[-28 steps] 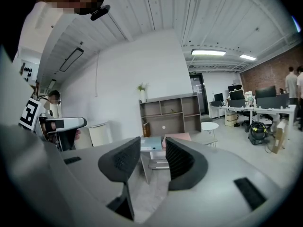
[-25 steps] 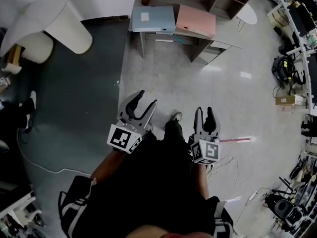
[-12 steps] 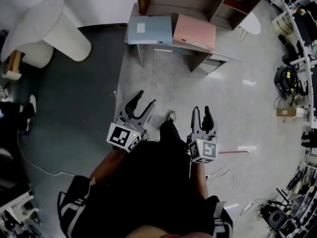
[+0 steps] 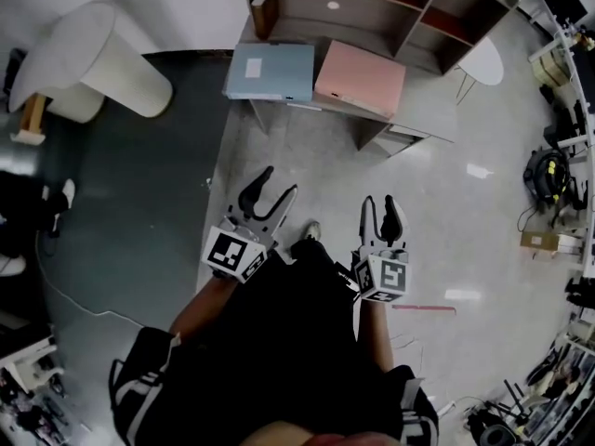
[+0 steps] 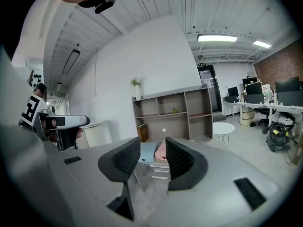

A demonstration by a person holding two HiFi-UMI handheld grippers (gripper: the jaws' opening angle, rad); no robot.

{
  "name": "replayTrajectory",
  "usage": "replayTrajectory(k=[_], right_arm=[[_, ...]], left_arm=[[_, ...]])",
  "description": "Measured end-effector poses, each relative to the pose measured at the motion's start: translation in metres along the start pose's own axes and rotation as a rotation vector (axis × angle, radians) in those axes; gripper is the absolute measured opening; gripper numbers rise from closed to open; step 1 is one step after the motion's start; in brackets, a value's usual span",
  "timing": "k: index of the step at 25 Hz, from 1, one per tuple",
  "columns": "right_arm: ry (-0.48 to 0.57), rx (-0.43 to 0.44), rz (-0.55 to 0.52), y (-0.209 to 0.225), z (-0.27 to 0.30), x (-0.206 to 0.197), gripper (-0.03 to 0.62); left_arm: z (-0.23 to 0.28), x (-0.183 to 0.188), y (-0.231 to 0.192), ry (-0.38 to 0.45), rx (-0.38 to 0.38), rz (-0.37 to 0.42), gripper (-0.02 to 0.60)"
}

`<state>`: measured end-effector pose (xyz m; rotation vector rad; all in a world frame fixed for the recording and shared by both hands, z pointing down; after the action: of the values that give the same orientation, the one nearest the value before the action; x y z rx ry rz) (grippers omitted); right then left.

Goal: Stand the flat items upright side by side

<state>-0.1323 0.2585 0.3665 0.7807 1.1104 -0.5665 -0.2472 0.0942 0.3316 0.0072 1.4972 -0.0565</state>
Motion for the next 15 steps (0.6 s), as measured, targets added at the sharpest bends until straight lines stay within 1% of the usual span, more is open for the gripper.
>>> replayTrajectory(k=[4, 7, 11, 15], right_arm=[[-0.028, -0.001, 0.007, 0.032, 0.02, 0.003, 0.173], [-0.039, 0.007, 0.008, 0.046, 0.035, 0.001, 0.173], [-0.053, -0.004, 0.021, 0.065, 0.052, 0.003, 0.173], [-0.061, -0.016, 0.023, 0.075, 0.08, 0.004, 0.175]], left_arm=[[0.03, -0.005, 0.005, -0.034, 0.01, 0.012, 0.216], [0.048, -0.01, 0.003, -0.049, 0.006, 0.01, 0.216], [0.078, -0.015, 0.001, -0.064, -0.008, 0.005, 0.218], [0.109, -0.024, -0.015, -0.076, -0.026, -0.001, 0.221]])
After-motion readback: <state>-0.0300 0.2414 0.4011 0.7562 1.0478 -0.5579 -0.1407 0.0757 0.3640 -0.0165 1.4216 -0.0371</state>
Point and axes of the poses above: the fingertips, and each gripper's own axes: z forward along the fingers, y to its right, x out of its top, the point moved 1 cm from there along -z, backward along the fingers, and after that the axes turned 8 degrees about z, right-handed, at the moved point
